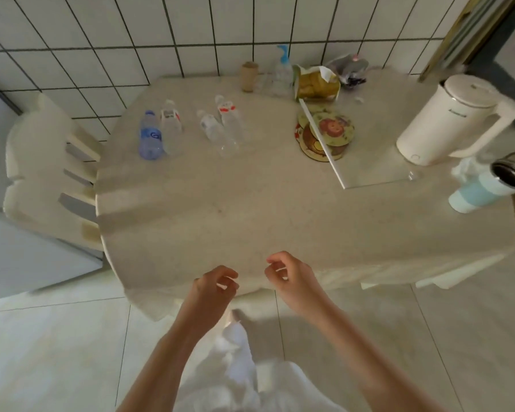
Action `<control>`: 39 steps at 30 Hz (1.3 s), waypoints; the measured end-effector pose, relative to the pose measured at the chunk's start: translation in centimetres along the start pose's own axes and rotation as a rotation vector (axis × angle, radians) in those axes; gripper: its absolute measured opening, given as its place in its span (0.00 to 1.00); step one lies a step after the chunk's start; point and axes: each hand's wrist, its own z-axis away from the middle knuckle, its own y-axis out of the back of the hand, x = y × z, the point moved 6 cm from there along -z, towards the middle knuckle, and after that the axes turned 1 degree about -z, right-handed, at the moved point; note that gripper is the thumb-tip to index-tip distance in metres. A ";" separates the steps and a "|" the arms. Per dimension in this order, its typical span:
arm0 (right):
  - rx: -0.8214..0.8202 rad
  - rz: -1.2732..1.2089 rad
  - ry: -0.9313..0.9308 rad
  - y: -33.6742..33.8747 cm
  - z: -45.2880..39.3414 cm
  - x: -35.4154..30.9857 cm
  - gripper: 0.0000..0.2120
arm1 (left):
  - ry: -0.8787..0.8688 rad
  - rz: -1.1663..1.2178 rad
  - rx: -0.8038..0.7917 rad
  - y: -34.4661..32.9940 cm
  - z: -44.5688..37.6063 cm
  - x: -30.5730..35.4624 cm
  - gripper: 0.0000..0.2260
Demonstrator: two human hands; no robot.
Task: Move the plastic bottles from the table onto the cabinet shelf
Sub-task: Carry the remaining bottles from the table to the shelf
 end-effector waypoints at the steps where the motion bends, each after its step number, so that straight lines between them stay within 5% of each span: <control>1: 0.006 0.000 -0.009 -0.1 -1.4 -0.7 0.12 | -0.005 0.014 -0.001 0.9 -1.5 0.0 0.10; 8: 0.050 0.019 -0.034 -0.9 -9.9 -5.1 0.11 | -0.049 0.060 0.043 6.8 -11.5 1.2 0.16; 20: 0.100 0.038 -0.041 2.5 -23.7 -10.3 0.12 | -0.025 0.160 0.142 12.1 -26.6 5.4 0.04; 31: 0.055 0.148 -0.078 4.2 -38.8 -11.9 0.18 | 0.281 0.199 0.195 11.5 -38.6 6.9 0.27; 39: 0.029 0.187 -0.131 2.7 -48.0 -11.6 0.22 | 0.393 0.304 0.361 10.3 -44.1 7.2 0.30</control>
